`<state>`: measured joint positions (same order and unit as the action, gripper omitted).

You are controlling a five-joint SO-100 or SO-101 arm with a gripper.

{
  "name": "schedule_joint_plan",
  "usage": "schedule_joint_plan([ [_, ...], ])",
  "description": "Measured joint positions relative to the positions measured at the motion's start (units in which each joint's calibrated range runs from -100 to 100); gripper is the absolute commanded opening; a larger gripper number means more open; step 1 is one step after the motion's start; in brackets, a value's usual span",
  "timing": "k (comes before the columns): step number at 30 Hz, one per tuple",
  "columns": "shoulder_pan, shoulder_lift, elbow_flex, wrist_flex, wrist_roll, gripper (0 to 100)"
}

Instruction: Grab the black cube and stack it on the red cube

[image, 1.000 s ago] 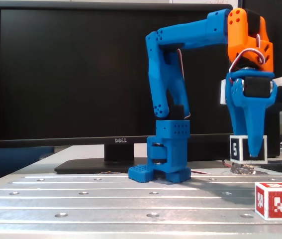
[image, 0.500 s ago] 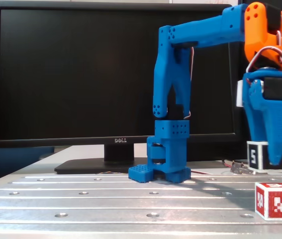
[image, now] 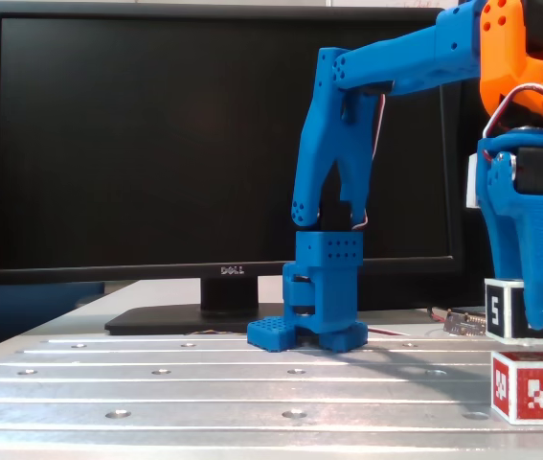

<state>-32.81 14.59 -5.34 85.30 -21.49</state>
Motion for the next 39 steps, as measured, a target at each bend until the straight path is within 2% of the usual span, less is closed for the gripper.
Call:
schedule_joint_plan([
  [39,-0.81,3.04,-2.17,0.6,-0.31,19],
])
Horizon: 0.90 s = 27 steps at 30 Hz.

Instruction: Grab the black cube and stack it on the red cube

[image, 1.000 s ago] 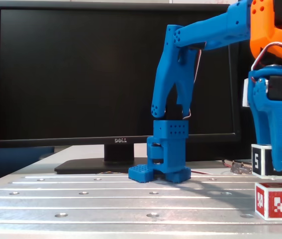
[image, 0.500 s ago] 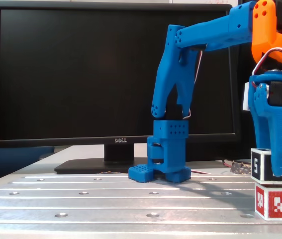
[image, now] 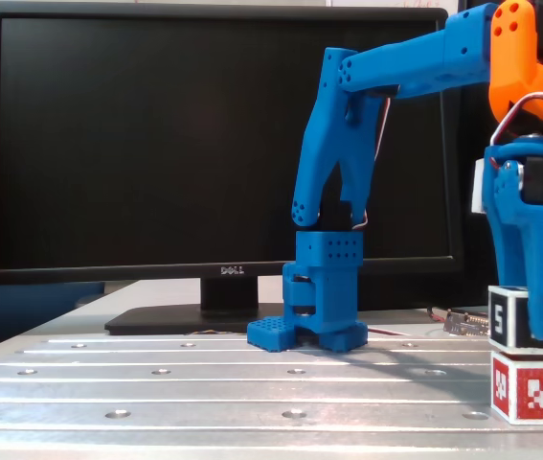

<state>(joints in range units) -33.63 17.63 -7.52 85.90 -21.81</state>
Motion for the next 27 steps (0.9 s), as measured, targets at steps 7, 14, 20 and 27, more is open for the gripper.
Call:
schedule_joint_plan([
  [7,-0.3,0.0,0.18,0.26,0.0,19],
  [14,-0.15,0.0,0.18,0.17,0.0,19],
  [20,-0.22,0.0,0.18,0.26,0.0,19],
  [27,-0.15,0.0,0.18,-0.17,0.0,19],
])
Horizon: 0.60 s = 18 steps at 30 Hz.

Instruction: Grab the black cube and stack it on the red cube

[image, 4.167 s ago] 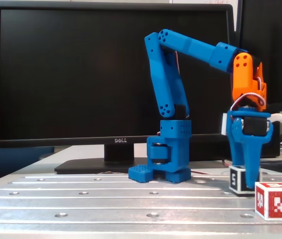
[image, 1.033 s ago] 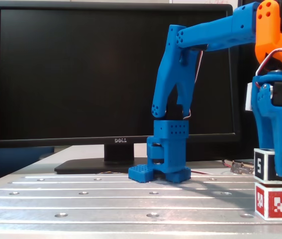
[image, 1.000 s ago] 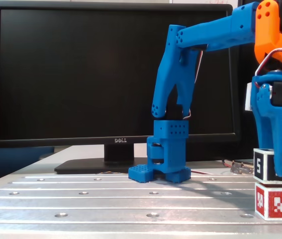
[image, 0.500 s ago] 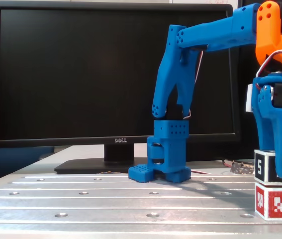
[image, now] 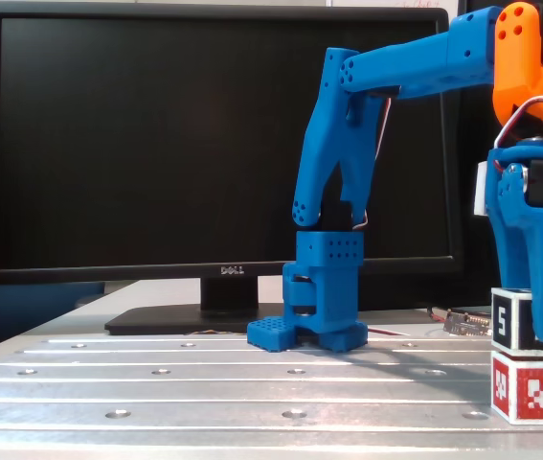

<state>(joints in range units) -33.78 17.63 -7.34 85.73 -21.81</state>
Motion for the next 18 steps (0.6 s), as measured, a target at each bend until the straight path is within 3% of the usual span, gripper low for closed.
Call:
schedule_joint_plan([
  [18,0.0,1.61,0.0,0.0,0.0,19],
])
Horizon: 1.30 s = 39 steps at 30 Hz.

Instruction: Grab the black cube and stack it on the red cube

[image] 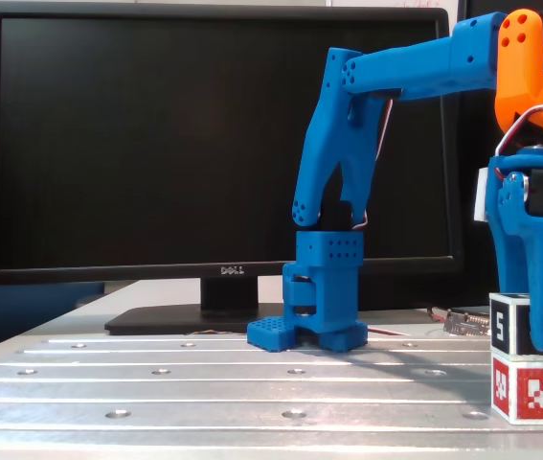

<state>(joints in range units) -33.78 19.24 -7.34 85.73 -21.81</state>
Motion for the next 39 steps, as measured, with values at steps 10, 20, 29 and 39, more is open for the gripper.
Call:
schedule_joint_plan([
  [10,0.0,0.0,0.0,0.0,0.0,27],
  [20,0.0,0.0,0.0,0.86,0.0,37],
  [29,0.0,0.08,-5.25,8.94,0.0,36],
  [39,0.0,-0.17,-11.14,13.58,0.52,36],
])
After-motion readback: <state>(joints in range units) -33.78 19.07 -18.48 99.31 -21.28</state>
